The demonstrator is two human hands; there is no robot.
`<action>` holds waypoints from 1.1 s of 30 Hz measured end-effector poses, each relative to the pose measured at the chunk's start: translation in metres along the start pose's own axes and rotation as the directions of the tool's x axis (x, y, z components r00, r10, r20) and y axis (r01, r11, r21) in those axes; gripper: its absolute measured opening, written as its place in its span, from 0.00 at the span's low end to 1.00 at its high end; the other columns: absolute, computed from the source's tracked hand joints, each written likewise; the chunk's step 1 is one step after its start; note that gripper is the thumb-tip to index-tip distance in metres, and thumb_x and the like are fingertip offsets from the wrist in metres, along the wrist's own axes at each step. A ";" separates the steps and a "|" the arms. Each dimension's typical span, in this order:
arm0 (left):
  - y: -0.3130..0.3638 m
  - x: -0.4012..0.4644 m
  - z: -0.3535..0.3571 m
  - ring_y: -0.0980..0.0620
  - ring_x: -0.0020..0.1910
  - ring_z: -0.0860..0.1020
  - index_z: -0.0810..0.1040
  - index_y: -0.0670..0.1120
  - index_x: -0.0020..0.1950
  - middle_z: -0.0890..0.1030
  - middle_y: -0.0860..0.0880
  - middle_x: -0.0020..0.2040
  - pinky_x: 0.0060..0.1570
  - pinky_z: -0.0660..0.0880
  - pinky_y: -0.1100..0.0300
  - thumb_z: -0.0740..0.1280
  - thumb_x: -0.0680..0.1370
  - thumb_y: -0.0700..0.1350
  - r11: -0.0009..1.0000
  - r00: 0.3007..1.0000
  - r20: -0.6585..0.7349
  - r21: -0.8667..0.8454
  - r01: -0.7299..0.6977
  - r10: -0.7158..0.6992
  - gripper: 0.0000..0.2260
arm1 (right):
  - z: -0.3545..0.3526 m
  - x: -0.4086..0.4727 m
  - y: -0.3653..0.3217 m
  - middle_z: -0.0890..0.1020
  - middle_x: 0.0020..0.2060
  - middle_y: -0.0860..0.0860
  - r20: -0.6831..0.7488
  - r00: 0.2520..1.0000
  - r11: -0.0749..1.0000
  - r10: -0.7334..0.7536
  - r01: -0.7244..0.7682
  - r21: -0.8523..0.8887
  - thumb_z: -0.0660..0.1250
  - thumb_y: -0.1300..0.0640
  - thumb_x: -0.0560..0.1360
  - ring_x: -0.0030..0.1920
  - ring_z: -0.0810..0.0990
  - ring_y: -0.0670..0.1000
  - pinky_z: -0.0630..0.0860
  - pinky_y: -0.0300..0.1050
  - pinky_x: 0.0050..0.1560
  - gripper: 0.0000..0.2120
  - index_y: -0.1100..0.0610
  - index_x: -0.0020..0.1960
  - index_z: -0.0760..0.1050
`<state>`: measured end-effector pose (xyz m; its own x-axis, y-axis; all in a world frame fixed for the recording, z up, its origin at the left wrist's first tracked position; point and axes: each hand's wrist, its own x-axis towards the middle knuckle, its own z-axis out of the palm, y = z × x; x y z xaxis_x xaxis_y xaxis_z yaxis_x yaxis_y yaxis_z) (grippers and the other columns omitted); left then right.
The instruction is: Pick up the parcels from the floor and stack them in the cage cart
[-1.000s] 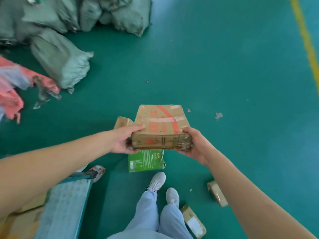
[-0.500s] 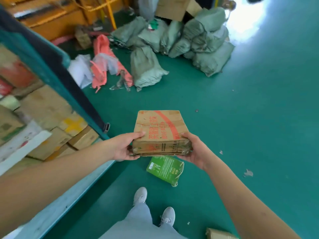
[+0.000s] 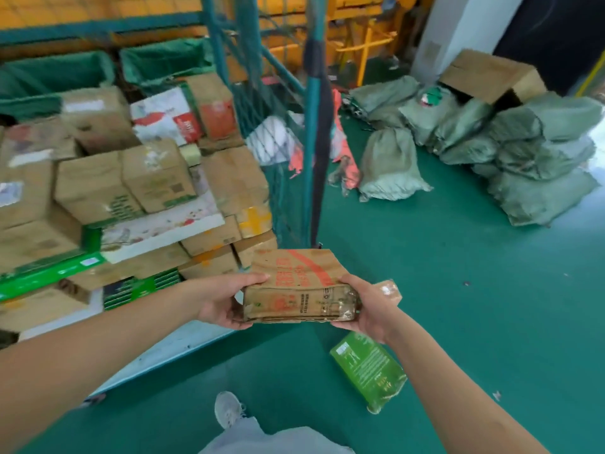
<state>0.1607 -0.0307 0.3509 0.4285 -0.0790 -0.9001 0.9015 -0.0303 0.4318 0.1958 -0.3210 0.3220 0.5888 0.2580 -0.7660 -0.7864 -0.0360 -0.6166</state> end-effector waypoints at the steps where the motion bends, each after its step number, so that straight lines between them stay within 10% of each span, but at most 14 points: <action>1: 0.001 -0.002 -0.017 0.43 0.46 0.82 0.75 0.44 0.68 0.82 0.37 0.56 0.46 0.83 0.52 0.74 0.75 0.60 1.000 1.000 -0.011 -0.015 -0.001 0.001 0.29 | 0.016 0.005 -0.007 0.88 0.51 0.56 0.017 1.000 1.000 0.001 -0.001 -0.025 0.65 0.46 0.82 0.52 0.87 0.56 0.84 0.54 0.53 0.17 0.59 0.62 0.77; 10: 0.004 -0.013 -0.195 0.42 0.52 0.81 0.76 0.45 0.66 0.82 0.36 0.62 0.64 0.78 0.46 0.78 0.69 0.61 0.975 0.990 -0.097 -0.192 -0.115 0.098 0.32 | 0.187 0.082 -0.072 0.87 0.53 0.57 0.130 0.991 0.970 -0.041 0.070 -0.231 0.65 0.45 0.82 0.60 0.85 0.59 0.80 0.60 0.64 0.16 0.56 0.59 0.80; 17: 0.032 -0.014 -0.285 0.49 0.38 0.82 0.78 0.47 0.57 0.84 0.46 0.41 0.48 0.82 0.52 0.72 0.76 0.61 0.957 0.969 -0.181 -0.204 -0.205 0.169 0.19 | 0.276 0.137 -0.106 0.86 0.56 0.56 0.147 0.978 0.953 -0.149 0.181 -0.244 0.68 0.41 0.79 0.56 0.86 0.57 0.85 0.56 0.53 0.24 0.57 0.67 0.74; 26: 0.098 0.027 -0.332 0.42 0.57 0.83 0.78 0.47 0.61 0.85 0.41 0.57 0.62 0.80 0.45 0.72 0.78 0.58 0.941 0.946 -0.215 -0.181 -0.284 0.244 0.19 | 0.309 0.193 -0.157 0.87 0.53 0.55 0.058 0.988 0.980 -0.142 0.149 -0.132 0.69 0.43 0.80 0.56 0.86 0.57 0.83 0.60 0.58 0.22 0.55 0.67 0.75; 33: 0.157 0.072 -0.357 0.48 0.45 0.86 0.77 0.49 0.61 0.88 0.47 0.46 0.43 0.84 0.53 0.71 0.80 0.55 0.916 0.934 -0.242 -0.241 -0.321 0.264 0.15 | 0.323 0.254 -0.218 0.88 0.50 0.56 0.109 0.988 0.984 -0.110 0.124 -0.128 0.67 0.41 0.81 0.49 0.88 0.56 0.86 0.51 0.43 0.22 0.56 0.65 0.75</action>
<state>0.3552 0.3149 0.3330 0.6529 0.1592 -0.7405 0.7026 0.2379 0.6707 0.4564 0.0640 0.3202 0.6480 0.3638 -0.6691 -0.6771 -0.1269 -0.7248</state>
